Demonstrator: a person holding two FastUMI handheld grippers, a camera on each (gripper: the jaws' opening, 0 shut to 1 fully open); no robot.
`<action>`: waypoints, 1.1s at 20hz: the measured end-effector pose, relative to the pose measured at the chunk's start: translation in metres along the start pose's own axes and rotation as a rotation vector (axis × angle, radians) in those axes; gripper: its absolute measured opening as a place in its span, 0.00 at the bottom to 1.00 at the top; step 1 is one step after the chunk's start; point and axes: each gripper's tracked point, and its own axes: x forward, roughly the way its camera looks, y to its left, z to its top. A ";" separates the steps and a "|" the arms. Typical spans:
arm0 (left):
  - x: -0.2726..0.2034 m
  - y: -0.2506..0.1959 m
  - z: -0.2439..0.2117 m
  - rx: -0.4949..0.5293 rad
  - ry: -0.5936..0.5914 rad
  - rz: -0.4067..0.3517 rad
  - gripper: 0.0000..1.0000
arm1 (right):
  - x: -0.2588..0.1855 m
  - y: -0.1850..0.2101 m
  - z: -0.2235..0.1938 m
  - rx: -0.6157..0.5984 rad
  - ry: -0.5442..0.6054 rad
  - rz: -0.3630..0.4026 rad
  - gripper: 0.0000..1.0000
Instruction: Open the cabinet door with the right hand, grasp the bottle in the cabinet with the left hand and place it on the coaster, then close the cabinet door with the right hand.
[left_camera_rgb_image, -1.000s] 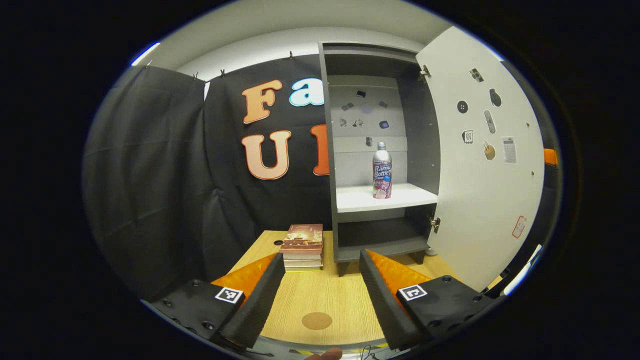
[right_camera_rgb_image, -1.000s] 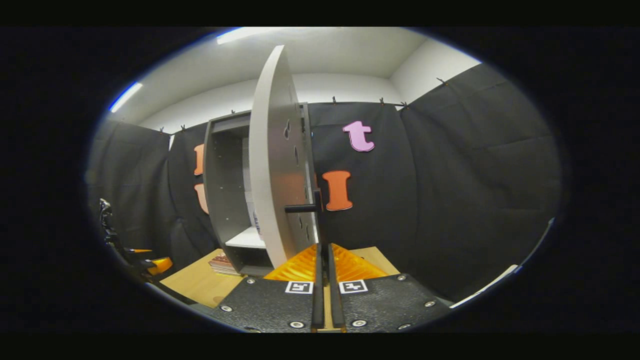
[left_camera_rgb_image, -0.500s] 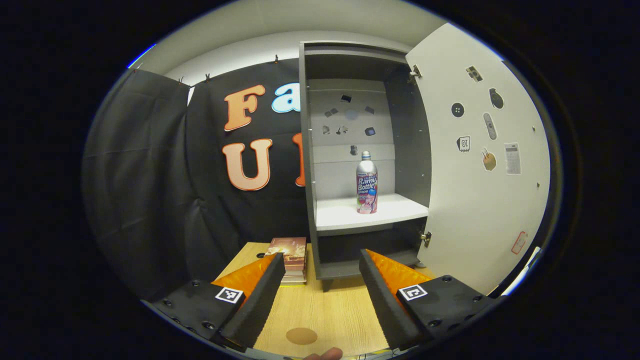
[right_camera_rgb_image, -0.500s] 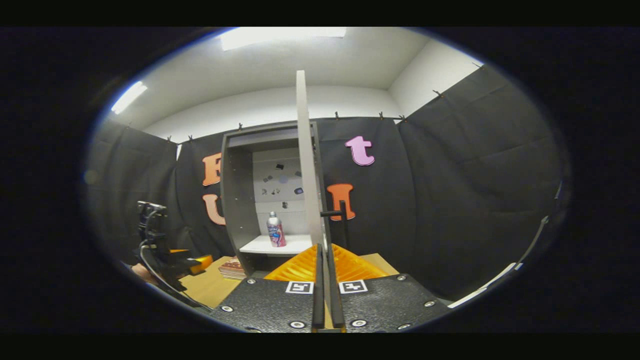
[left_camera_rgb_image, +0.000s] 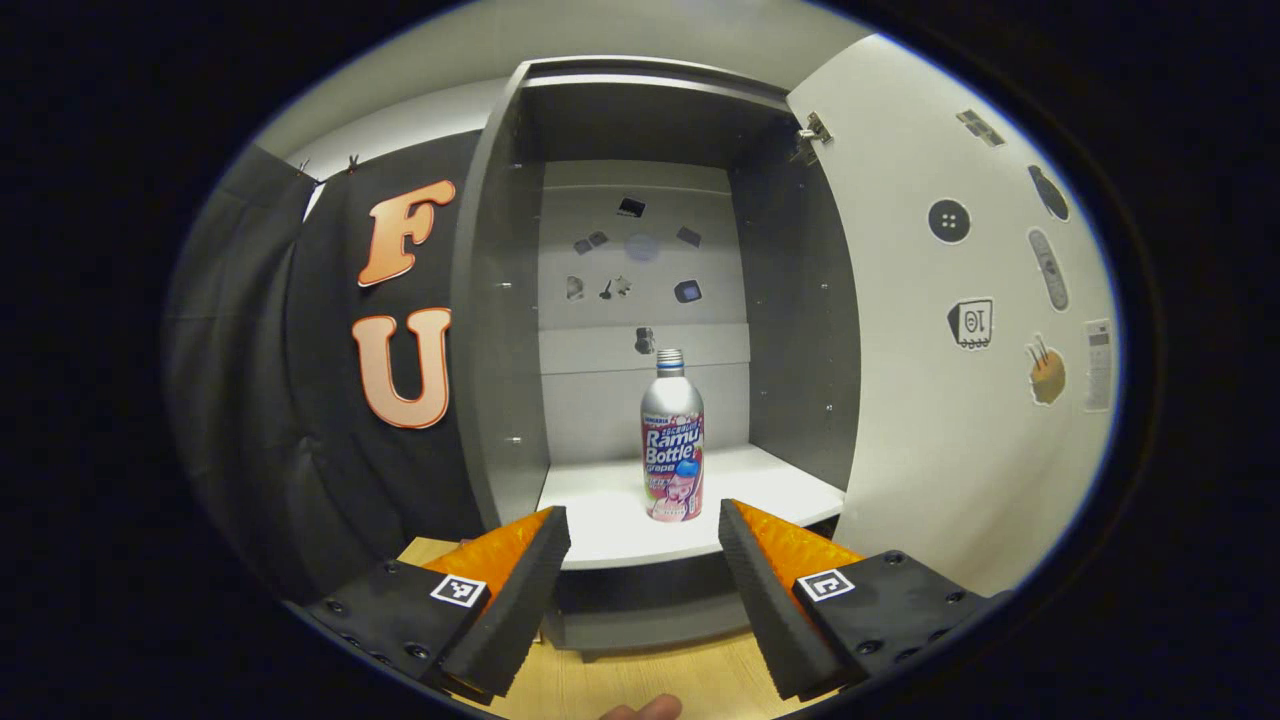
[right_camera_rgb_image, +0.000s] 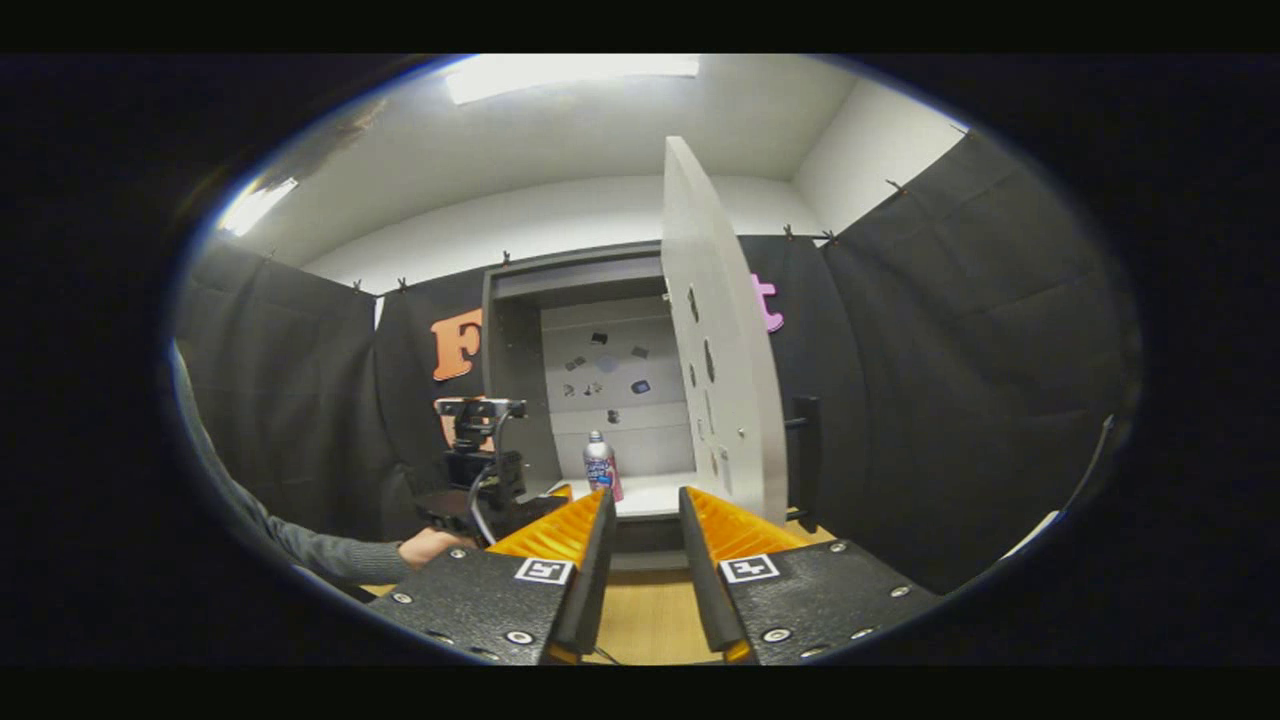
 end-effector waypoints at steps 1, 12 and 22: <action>0.019 -0.003 -0.001 -0.001 -0.002 -0.010 0.98 | 0.009 0.004 -0.006 0.004 0.011 -0.002 0.45; 0.152 -0.018 -0.002 -0.019 -0.012 -0.048 0.98 | 0.073 0.014 -0.033 0.037 0.088 -0.068 0.59; 0.138 -0.010 0.018 0.005 -0.081 -0.056 0.85 | 0.070 0.015 -0.051 0.040 0.133 -0.100 0.60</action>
